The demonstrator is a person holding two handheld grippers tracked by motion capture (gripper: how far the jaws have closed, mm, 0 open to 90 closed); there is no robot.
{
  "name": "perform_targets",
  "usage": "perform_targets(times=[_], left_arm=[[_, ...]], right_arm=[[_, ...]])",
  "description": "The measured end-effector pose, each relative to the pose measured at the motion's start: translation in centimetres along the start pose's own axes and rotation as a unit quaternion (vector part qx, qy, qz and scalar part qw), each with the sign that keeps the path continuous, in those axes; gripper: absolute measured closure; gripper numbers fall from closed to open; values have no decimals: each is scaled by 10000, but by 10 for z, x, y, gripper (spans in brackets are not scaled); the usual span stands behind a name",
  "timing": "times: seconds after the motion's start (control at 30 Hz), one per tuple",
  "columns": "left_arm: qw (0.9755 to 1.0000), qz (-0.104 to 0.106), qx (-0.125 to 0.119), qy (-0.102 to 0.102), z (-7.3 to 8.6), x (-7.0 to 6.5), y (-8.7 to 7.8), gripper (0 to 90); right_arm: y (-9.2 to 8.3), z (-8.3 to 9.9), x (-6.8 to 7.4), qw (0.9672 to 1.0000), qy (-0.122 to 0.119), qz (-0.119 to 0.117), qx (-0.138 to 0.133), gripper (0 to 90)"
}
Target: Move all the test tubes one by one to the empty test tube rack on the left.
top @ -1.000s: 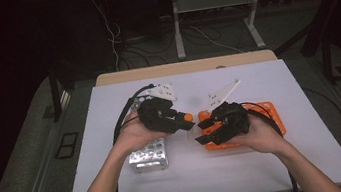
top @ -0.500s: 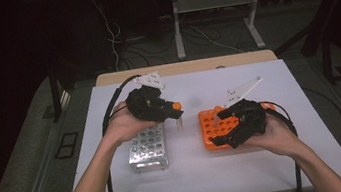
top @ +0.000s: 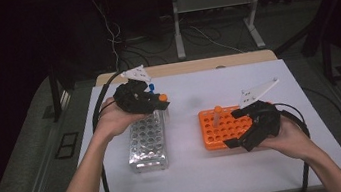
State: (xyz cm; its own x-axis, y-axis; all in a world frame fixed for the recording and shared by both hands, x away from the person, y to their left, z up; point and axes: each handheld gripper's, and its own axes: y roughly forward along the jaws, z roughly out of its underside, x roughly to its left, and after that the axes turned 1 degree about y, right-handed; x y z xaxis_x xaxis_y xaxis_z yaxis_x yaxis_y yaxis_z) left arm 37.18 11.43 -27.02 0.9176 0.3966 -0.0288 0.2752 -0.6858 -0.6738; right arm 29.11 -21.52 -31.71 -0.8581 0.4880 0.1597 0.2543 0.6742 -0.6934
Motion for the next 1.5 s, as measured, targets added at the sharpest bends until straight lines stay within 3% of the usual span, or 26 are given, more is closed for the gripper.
perform_targets(times=[0.73,0.97,1.5], left_arm=[[9983,-470,22,-351,29,33,7,695],[9979,-462,-26,-456,39,36,14,695],[9977,-423,139,-516,57,37,33,694]], right_arm=[[1,7,-3,10000,9,23,26,4],[1,15,-7,9999,101,47,-19,3],[3,31,-21,9991,376,159,-149,4]])
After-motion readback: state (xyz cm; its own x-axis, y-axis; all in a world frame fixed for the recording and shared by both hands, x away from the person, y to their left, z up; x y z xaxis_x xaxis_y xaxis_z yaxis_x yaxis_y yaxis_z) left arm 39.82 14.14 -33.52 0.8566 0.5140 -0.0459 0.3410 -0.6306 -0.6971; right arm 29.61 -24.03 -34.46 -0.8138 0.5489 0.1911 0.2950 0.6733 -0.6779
